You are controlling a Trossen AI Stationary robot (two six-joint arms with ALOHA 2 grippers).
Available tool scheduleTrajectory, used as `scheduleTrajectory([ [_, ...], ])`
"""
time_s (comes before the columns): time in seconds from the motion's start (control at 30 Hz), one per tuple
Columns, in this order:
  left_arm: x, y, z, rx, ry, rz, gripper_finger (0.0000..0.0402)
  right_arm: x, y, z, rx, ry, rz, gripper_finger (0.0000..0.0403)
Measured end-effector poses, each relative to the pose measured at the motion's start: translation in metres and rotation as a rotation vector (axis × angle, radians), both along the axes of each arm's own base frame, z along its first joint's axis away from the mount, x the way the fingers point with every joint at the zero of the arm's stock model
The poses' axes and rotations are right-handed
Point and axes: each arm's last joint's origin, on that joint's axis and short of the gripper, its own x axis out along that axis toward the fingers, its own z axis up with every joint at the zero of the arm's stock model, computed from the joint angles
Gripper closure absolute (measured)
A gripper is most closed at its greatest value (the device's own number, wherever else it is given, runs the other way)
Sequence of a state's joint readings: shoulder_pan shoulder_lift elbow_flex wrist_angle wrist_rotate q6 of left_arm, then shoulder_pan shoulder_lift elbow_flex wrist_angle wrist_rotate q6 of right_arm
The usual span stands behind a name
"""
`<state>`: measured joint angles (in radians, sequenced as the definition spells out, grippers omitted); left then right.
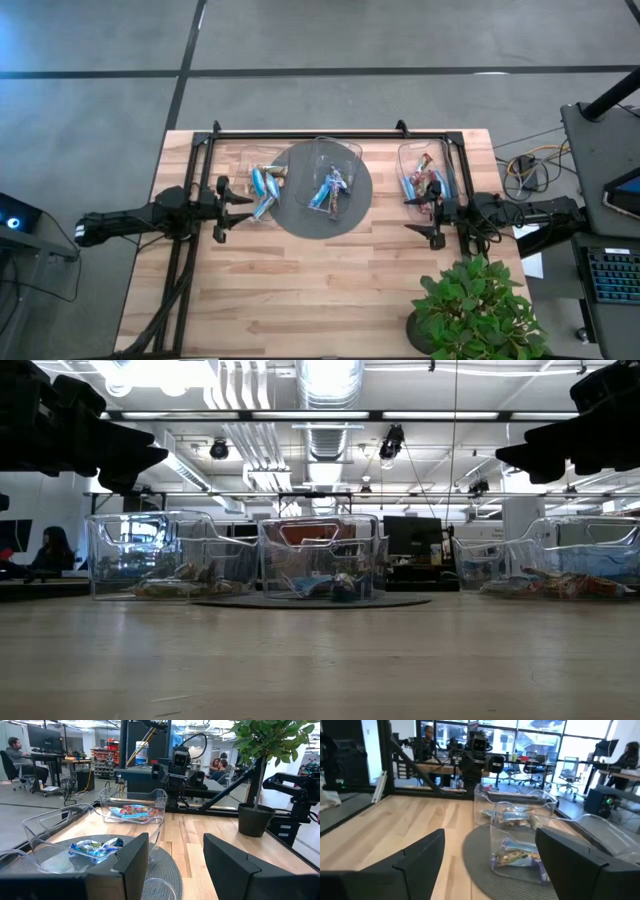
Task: Pick and place Granola Bars by type
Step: Return to Home Position
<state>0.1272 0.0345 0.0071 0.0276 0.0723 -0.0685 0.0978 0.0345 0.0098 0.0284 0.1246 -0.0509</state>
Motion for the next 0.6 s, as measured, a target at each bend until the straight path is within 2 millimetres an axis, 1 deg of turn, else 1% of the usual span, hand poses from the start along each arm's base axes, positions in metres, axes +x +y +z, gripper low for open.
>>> scheduleTrajectory([
  [0.17, 0.0000, 0.0000, 0.0000, 0.000, 0.000, 0.000, 0.0229, 0.0000, 0.0001, 0.0000, 0.044, 0.000, 0.003, 0.0102],
  [0.6, 0.0000, 0.0000, 0.0000, 0.000, 0.000, 0.000, 0.0229, 0.0000, 0.0001, 0.0001, 0.048, -0.002, 0.002, 0.0089],
])
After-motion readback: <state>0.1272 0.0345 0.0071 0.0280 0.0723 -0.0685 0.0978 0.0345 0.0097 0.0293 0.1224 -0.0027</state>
